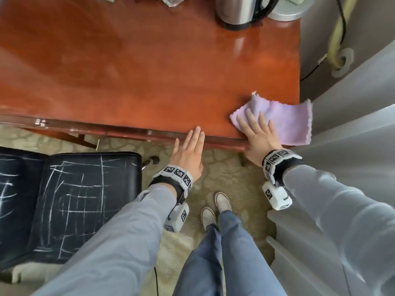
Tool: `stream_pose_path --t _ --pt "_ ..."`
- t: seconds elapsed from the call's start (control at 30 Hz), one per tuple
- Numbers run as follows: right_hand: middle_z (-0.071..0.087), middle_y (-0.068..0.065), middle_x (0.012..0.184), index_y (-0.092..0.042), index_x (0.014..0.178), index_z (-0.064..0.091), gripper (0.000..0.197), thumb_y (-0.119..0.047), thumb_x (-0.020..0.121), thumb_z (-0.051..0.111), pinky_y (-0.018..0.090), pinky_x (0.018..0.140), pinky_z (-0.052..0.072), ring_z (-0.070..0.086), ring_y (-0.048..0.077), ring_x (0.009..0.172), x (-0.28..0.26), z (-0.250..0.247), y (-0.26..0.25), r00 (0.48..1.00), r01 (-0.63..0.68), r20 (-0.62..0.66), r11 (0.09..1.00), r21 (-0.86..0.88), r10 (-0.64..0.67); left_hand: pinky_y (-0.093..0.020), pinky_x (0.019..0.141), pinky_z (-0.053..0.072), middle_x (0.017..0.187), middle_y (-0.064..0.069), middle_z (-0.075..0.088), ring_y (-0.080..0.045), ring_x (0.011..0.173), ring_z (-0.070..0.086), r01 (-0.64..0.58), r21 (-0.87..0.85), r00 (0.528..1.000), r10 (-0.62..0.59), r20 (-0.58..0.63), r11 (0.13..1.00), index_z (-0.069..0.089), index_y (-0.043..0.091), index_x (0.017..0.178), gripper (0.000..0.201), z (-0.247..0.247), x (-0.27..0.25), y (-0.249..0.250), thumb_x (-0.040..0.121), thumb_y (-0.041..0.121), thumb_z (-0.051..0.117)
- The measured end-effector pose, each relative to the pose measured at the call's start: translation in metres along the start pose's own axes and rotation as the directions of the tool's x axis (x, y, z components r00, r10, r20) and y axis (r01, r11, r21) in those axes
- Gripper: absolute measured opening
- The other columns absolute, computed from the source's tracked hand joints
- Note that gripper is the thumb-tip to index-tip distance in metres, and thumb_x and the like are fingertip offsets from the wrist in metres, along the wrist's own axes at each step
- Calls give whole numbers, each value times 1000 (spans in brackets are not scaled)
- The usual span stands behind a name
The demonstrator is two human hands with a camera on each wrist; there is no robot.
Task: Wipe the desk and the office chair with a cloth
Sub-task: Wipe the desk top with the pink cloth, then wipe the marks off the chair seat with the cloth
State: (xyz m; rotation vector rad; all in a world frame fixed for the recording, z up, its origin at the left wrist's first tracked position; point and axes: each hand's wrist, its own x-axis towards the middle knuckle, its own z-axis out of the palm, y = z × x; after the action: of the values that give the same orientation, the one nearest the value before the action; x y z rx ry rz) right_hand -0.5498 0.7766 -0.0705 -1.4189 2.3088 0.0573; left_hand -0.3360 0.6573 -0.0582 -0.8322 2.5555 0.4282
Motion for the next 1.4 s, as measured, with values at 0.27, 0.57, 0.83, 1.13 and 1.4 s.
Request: stream_pose_path --t 0.27,0.57,0.83,1.13,1.4 --pt "-24 -1 163 -32 156 -12 117 -38 76 74 54 119 -5 -14 38 150 18 21 -88 965 264 49 953 -147 -259 -44 124 19 169 -1 6 -21 152 19 143 -211 988 -152 -26 967 22 18 158 69 26 -27 -11 97 22 56" --pt "-7 -15 164 -37 157 14 94 7 82 50 31 74 54 59 27 116 18 -44 -107 899 388 227 921 -21 -374 -40 95 54 164 3 25 -24 124 58 286 -352 937 -337 -91 891 28 25 154 76 -16 -55 -36 91 27 71" --pt "65 5 104 -10 125 58 43 1 83 53 29 76 44 64 31 100 7 -121 -183 863 483 104 868 114 -494 -45 104 48 146 -3 51 -28 125 58 221 -389 911 -331 -244 895 43 26 145 65 -116 -71 -31 87 22 71" --pt "61 4 85 -17 104 70 27 -11 81 56 26 66 39 55 25 82 -2 -114 -285 761 597 246 796 94 -600 -38 84 56 106 -10 72 -33 100 66 510 -487 767 -631 -115 709 69 23 121 43 -119 -201 -108 83 2 62" --pt "68 6 98 -10 106 71 20 -16 91 57 26 73 47 63 26 90 -36 -31 -419 622 742 457 666 -81 -636 -38 87 55 108 0 71 -26 99 65 718 -509 573 -818 46 474 68 27 113 29 -23 -328 -188 90 15 55"
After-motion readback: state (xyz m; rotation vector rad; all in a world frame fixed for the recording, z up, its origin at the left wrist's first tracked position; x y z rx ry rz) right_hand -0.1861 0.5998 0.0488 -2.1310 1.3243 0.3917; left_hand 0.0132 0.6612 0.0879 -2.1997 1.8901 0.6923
